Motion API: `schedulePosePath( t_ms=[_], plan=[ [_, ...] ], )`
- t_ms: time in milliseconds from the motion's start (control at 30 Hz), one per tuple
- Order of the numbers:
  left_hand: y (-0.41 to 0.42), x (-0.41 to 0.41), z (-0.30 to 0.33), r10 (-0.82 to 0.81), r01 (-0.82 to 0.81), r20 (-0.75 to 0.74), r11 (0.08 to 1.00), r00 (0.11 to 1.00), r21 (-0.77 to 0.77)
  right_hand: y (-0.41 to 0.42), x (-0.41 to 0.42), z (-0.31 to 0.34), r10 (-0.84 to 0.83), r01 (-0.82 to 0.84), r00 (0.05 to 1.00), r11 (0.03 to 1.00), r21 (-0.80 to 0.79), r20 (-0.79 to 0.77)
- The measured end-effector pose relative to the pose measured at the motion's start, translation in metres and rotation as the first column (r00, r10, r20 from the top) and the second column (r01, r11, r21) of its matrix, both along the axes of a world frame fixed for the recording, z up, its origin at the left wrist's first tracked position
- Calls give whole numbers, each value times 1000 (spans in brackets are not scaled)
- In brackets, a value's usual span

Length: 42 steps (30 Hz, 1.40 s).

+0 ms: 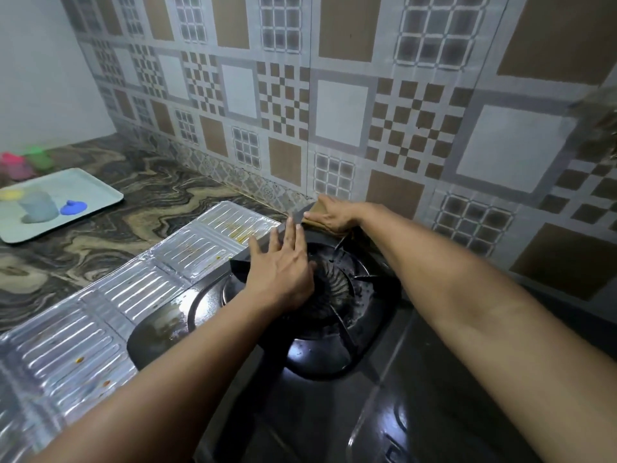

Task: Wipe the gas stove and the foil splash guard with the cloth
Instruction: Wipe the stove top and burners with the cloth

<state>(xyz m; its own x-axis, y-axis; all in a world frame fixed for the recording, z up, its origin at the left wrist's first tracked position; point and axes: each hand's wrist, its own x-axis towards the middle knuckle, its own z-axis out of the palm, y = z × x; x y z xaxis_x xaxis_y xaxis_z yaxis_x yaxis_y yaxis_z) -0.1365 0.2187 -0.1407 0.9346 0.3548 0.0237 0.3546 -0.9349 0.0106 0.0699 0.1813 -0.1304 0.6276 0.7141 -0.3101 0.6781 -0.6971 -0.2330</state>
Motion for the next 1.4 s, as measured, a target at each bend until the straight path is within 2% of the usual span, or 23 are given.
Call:
schedulePosePath(
  t_ms=[167, 367, 600, 767, 867, 933, 1133, 1267, 1400],
  plan=[
    [3, 2, -3, 8, -8, 4, 1000, 1000, 6, 37, -5, -3, 233, -224, 965, 971, -82, 121],
    [5, 1, -5, 21, -21, -16, 1000, 1000, -3, 34, 6, -4, 316, -303, 942, 946, -116, 110],
    [2, -3, -2, 37, -37, -30, 999, 999, -5, 2, -1, 0, 242, -241, 967, 970, -15, 78],
    [1, -3, 1, 54, -56, -36, 998, 998, -41, -48, 3, 1, 161, -161, 987, 987, 4, -30],
    [0, -2, 3, 56, -58, -36, 997, 998, -54, -93, -13, 0, 109, -109, 993, 994, -7, 53],
    [-1, -3, 4, 58, -59, -34, 996, 998, -61, -120, -25, -4, 12, -7, 993, 999, -39, 116],
    [-2, -6, 7, 60, -62, -29, 995, 998, -76, -179, -82, -7, -121, 135, 970, 989, -55, 212],
    [-3, -8, 6, 40, -42, -29, 996, 999, -74, -198, -139, -5, -190, 207, 964, 975, -77, 185],
    [-1, -8, 7, 35, -36, -14, 996, 999, -82, -197, -217, -1, -194, 207, 969, 976, -74, 153]
  ],
)
